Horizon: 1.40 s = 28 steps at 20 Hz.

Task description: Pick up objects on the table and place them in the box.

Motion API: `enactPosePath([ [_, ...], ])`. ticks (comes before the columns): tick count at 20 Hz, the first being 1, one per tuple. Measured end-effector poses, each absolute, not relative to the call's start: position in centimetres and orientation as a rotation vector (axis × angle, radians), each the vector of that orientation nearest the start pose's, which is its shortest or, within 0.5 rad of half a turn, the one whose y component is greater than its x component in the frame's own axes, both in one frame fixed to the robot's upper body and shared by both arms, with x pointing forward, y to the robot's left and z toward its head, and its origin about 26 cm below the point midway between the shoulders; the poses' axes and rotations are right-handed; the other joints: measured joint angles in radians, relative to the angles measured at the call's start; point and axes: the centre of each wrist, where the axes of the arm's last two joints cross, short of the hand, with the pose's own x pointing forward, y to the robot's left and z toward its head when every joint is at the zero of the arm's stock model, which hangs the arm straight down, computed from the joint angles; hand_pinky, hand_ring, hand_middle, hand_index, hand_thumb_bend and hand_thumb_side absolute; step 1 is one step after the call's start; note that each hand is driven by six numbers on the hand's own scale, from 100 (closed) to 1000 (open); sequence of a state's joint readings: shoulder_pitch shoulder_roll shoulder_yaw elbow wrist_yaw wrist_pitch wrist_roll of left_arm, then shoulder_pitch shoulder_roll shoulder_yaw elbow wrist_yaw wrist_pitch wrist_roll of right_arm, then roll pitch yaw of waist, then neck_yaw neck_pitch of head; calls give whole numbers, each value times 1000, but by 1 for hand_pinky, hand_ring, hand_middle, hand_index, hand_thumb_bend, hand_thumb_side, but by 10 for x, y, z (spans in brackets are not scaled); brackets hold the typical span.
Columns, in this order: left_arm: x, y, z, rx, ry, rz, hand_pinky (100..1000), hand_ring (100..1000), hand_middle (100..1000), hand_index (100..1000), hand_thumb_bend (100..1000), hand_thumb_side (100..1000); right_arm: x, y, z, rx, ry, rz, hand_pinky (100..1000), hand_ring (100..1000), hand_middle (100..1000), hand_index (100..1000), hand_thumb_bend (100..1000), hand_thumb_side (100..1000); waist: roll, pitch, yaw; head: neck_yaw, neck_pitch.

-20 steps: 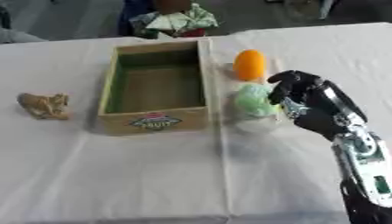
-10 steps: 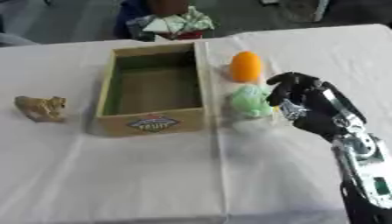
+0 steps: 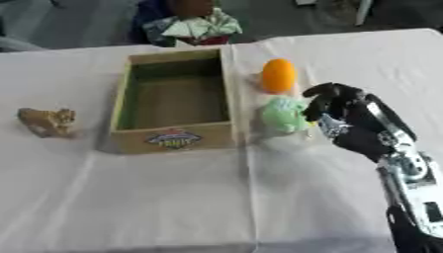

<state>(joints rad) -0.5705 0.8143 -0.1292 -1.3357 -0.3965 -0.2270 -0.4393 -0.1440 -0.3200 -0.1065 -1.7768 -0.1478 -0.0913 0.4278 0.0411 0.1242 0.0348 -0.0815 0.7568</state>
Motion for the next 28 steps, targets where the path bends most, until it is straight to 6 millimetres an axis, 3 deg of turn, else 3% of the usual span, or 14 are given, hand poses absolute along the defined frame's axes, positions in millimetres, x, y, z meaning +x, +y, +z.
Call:
enactPosePath([
  [3,397,390,201,695,-1450,-1468,781,767,722,839,547,238,303,-319,112,121,-1944,564,599,604,702,579,100,248,1,0,-5,2,2],
  [15,422,380,164,720,-1323,-1567,812,778,722,835,462,118,303,-318,112,130,-1943,574,598,604,702,578,100,250,4,0,-9,8,8],
  [28,433,371,129,836,-1321,-1538,817,775,713,828,384,112,304,-317,113,139,-1944,586,598,603,702,578,100,250,10,6,-32,16,8],
])
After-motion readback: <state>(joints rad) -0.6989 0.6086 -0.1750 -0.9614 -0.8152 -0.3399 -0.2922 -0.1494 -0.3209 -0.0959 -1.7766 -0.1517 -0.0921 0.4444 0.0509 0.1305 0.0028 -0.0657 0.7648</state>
